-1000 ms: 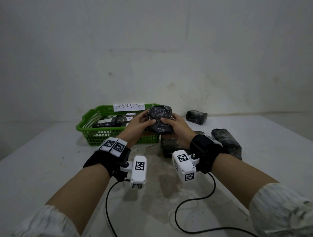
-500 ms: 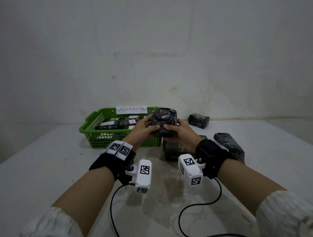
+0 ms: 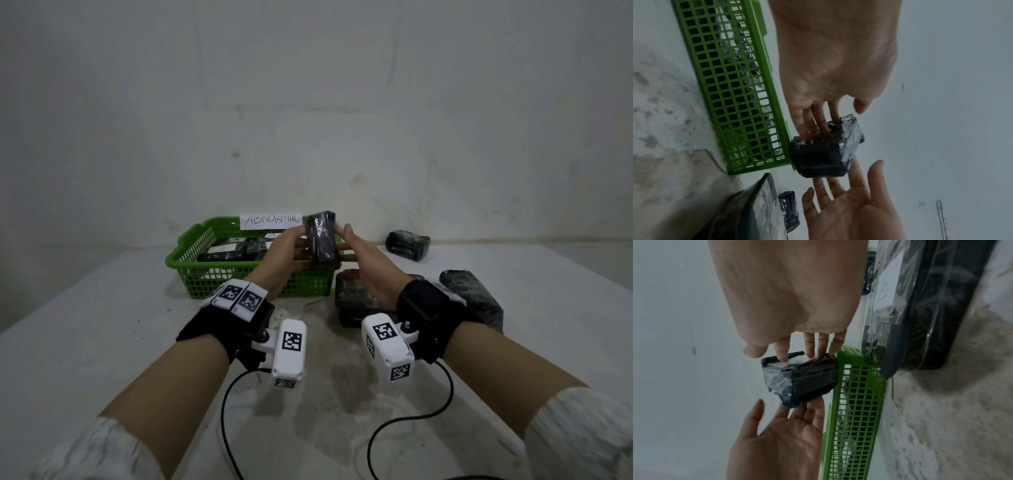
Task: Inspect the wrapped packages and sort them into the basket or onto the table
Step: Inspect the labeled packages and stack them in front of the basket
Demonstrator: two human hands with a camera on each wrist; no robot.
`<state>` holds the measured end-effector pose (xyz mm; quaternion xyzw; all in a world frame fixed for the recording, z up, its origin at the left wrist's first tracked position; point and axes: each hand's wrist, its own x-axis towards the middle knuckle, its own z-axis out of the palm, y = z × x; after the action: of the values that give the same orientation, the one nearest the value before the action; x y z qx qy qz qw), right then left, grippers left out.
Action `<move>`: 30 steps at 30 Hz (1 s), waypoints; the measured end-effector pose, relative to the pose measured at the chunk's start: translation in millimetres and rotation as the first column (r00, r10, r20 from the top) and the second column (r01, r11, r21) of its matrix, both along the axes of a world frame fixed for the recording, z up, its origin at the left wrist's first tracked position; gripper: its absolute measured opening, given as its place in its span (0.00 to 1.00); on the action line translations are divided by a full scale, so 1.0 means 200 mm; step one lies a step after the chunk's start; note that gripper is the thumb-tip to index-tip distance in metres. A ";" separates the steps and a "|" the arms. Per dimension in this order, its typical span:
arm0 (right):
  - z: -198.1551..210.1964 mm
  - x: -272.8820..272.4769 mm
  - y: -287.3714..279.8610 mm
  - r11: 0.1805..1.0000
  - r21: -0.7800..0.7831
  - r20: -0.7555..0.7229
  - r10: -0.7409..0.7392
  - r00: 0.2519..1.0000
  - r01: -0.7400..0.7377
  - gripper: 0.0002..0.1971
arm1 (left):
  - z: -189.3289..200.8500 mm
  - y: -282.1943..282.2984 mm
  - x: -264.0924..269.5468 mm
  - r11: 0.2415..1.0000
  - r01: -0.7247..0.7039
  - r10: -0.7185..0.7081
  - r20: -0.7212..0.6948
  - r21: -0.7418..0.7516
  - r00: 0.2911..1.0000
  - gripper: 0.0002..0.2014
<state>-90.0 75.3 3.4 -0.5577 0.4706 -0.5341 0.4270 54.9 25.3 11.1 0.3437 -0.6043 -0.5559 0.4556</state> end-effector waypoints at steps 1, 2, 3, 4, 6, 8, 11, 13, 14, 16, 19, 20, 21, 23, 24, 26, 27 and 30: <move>0.00 0.00 0.00 1.000 -0.010 -0.027 -0.010 1.000 0.010 0.22 | 0.00 0.00 0.00 1.000 0.015 -0.014 -0.028 0.026 1.000 0.18; 0.01 0.00 0.01 1.000 -0.013 -0.049 -0.009 0.999 0.008 0.20 | 0.00 -0.01 0.00 0.999 0.030 -0.028 -0.037 0.038 0.999 0.21; 0.01 0.01 0.01 1.000 -0.014 -0.060 -0.009 0.998 0.008 0.16 | 0.00 -0.01 0.00 0.999 0.036 -0.035 -0.022 0.036 0.999 0.22; 0.01 0.00 0.01 1.000 -0.011 -0.088 -0.012 0.996 0.011 0.15 | -0.01 -0.02 0.00 0.998 0.040 -0.039 -0.011 0.038 0.999 0.23; 0.01 0.00 0.01 1.000 -0.007 -0.186 0.016 0.982 -0.018 0.16 | -0.02 -0.03 0.00 0.998 0.036 -0.034 -0.025 0.061 0.999 0.22; 0.00 0.01 0.01 0.998 -0.059 -0.224 -0.005 0.975 -0.008 0.13 | -0.03 -0.04 0.01 0.996 0.028 -0.025 -0.041 0.083 0.999 0.20; -0.02 0.02 -0.03 0.963 -0.168 -0.145 -0.235 0.961 0.210 0.05 | -0.05 -0.04 0.01 0.993 0.022 -0.017 -0.040 0.113 0.999 0.17; -0.03 0.01 -0.05 0.950 -0.116 -0.172 -0.308 0.936 0.291 0.16 | -0.06 -0.04 0.01 0.991 0.051 -0.045 -0.050 0.120 0.998 0.15; -0.03 0.01 -0.06 0.964 -0.044 -0.159 -0.266 0.951 0.263 0.22 | -0.06 -0.03 0.01 0.990 0.072 -0.064 -0.067 0.120 0.996 0.14; -0.03 0.01 -0.05 0.984 0.076 -0.022 -0.158 0.987 0.160 0.24 | -0.06 -0.01 0.01 0.988 0.099 -0.089 -0.089 0.115 0.992 0.10; -0.01 0.04 -0.04 0.989 0.073 0.074 -0.132 0.989 0.126 0.17 | -0.04 0.00 0.01 0.990 0.108 -0.104 -0.053 0.089 0.993 0.08; -0.01 0.04 -0.04 0.987 0.057 0.094 -0.152 0.984 0.147 0.17 | -0.04 0.00 0.01 0.991 0.105 -0.102 -0.036 0.084 0.994 0.08; -0.02 0.04 -0.04 0.986 0.044 0.110 -0.166 0.980 0.162 0.16 | -0.04 0.00 0.02 0.992 0.098 -0.097 -0.017 0.076 0.995 0.07; -0.02 0.05 -0.05 0.983 0.033 0.120 -0.183 0.976 0.180 0.13 | -0.03 0.00 0.03 0.994 0.094 -0.094 0.002 0.058 0.996 0.08; -0.02 0.05 -0.05 0.983 0.035 0.131 -0.185 0.974 0.182 0.12 | -0.03 0.01 0.03 0.995 0.094 -0.095 0.004 0.044 0.996 0.09; -0.02 0.06 -0.06 0.984 0.040 0.143 -0.178 0.974 0.174 0.12 | -0.03 0.01 0.04 0.997 0.082 -0.083 0.019 0.014 0.996 0.13; -0.02 0.06 -0.05 0.985 0.047 0.136 -0.171 0.976 0.167 0.14 | -0.04 0.01 0.04 0.997 0.070 -0.071 0.026 0.005 0.997 0.14; -0.02 0.06 -0.04 0.988 0.063 0.137 -0.150 0.979 0.143 0.17 | -0.04 0.01 0.04 0.998 0.064 -0.064 0.021 -0.006 0.998 0.16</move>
<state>-77.1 66.4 -1.2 -0.4708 0.4930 -0.5895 0.4334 62.5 27.1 2.2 0.3282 -0.6215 -0.5648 0.4324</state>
